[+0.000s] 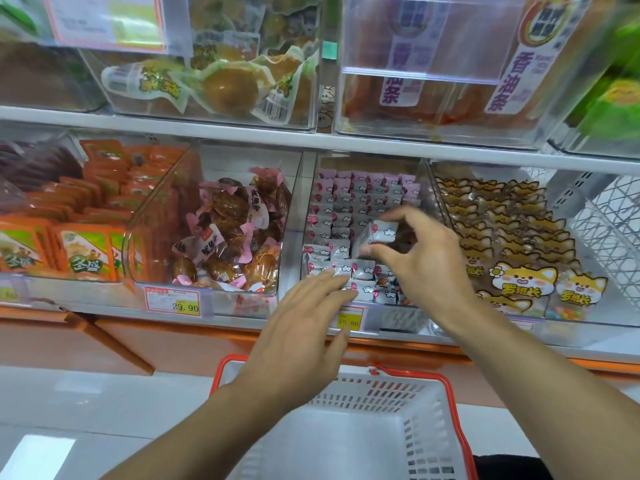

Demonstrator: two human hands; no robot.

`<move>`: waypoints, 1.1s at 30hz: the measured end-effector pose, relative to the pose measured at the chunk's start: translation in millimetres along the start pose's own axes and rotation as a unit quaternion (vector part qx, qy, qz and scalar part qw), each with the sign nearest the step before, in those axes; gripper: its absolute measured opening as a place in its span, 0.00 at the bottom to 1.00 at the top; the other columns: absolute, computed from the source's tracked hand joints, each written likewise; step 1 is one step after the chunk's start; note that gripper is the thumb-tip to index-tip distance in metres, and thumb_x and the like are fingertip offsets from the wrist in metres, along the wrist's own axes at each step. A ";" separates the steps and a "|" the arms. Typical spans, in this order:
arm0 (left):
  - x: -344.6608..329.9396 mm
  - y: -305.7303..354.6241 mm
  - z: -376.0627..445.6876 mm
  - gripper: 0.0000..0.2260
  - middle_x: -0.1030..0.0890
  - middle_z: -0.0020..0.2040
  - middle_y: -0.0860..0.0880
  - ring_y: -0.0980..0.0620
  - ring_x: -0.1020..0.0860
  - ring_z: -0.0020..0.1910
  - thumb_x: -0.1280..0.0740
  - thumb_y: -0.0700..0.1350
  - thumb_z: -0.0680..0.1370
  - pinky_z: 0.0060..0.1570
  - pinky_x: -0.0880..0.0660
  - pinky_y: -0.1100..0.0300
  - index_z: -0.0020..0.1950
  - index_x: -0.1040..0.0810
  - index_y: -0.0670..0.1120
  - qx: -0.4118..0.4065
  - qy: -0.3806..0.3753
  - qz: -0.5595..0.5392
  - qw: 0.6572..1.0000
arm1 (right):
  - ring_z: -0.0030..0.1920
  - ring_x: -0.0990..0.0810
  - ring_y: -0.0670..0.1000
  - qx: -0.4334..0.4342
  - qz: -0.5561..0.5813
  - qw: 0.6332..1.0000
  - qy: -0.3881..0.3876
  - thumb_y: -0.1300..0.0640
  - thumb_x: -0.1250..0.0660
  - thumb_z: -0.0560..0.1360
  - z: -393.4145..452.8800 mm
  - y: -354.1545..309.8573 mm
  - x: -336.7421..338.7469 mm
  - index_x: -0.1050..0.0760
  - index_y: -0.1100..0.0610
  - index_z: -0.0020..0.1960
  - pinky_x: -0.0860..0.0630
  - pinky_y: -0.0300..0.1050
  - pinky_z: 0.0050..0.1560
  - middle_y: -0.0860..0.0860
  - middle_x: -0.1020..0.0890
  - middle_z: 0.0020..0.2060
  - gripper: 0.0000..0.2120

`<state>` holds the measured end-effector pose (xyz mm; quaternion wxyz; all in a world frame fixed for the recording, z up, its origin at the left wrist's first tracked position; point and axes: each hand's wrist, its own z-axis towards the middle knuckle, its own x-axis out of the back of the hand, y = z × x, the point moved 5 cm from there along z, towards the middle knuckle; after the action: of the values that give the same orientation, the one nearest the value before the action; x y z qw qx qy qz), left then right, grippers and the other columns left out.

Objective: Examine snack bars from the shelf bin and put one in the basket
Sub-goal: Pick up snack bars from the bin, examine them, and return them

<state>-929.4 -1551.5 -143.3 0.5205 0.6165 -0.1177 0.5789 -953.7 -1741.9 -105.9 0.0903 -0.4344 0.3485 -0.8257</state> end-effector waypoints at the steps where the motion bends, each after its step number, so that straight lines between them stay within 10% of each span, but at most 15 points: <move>1: -0.8 -0.2 0.3 0.24 0.36 0.77 0.61 0.63 0.45 0.78 0.34 0.51 0.80 0.75 0.55 0.64 0.76 0.33 0.58 0.000 0.000 0.001 1.000 | 0.50 0.21 0.48 0.016 -0.032 0.999 -0.025 0.42 0.22 0.69 1.2 0.0 -4.1 0.21 0.43 0.57 0.23 0.46 0.50 0.43 0.17 0.47 0.19; 6: -1.9 -0.5 -1.6 0.23 0.34 0.76 0.60 0.63 0.44 0.77 0.32 0.51 0.79 0.73 0.54 0.68 0.74 0.30 0.56 -0.002 0.003 -0.003 1.000 | 0.66 0.27 0.57 0.074 -0.210 0.958 -0.181 0.50 0.37 0.83 0.1 4.7 -26.2 0.23 0.50 0.68 0.30 0.57 0.66 0.49 0.19 0.63 0.16; 14: -1.9 -1.3 -1.7 0.22 0.35 0.76 0.61 0.63 0.43 0.77 0.32 0.52 0.80 0.76 0.48 0.63 0.74 0.30 0.57 0.003 0.005 -0.010 1.000 | 0.59 0.19 0.55 0.054 -0.211 0.974 -0.061 0.57 0.30 0.79 12.2 2.3 7.7 0.19 0.52 0.64 0.24 0.53 0.65 0.52 0.15 0.58 0.14; 20: -4.9 -0.3 -1.1 0.22 0.36 0.77 0.62 0.63 0.46 0.77 0.33 0.53 0.80 0.73 0.53 0.66 0.74 0.30 0.58 0.001 -0.003 0.004 1.000 | 0.60 0.24 0.52 0.083 -0.371 0.916 -0.130 0.47 0.37 0.81 7.3 -0.4 -3.4 0.16 0.47 0.52 0.34 0.51 0.67 0.46 0.16 0.52 0.11; 26: -5.9 -1.8 -1.8 0.23 0.37 0.78 0.62 0.62 0.47 0.78 0.33 0.53 0.80 0.74 0.53 0.66 0.75 0.32 0.58 -0.003 -0.009 0.007 1.000 | 0.41 0.18 0.46 -0.002 -0.091 0.995 -0.034 0.56 0.35 0.82 8.8 0.6 8.9 0.21 0.53 0.53 0.19 0.48 0.44 0.46 0.15 0.46 0.05; 33: 16.5 -1.6 -1.4 0.14 0.25 0.59 0.70 0.66 0.28 0.63 0.30 0.51 0.78 0.62 0.32 0.73 0.63 0.25 0.63 0.080 0.128 -0.185 0.971 | 0.41 0.22 0.38 0.000 0.182 0.972 0.148 0.54 0.34 0.82 -6.0 -18.0 46.1 0.26 0.42 0.48 0.28 0.31 0.39 0.37 0.20 0.40 0.07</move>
<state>-924.1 -1542.2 -130.5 0.5785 0.5879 0.1122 0.5542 -983.6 -1746.4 -66.3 0.1866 -0.2370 0.4307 -0.8506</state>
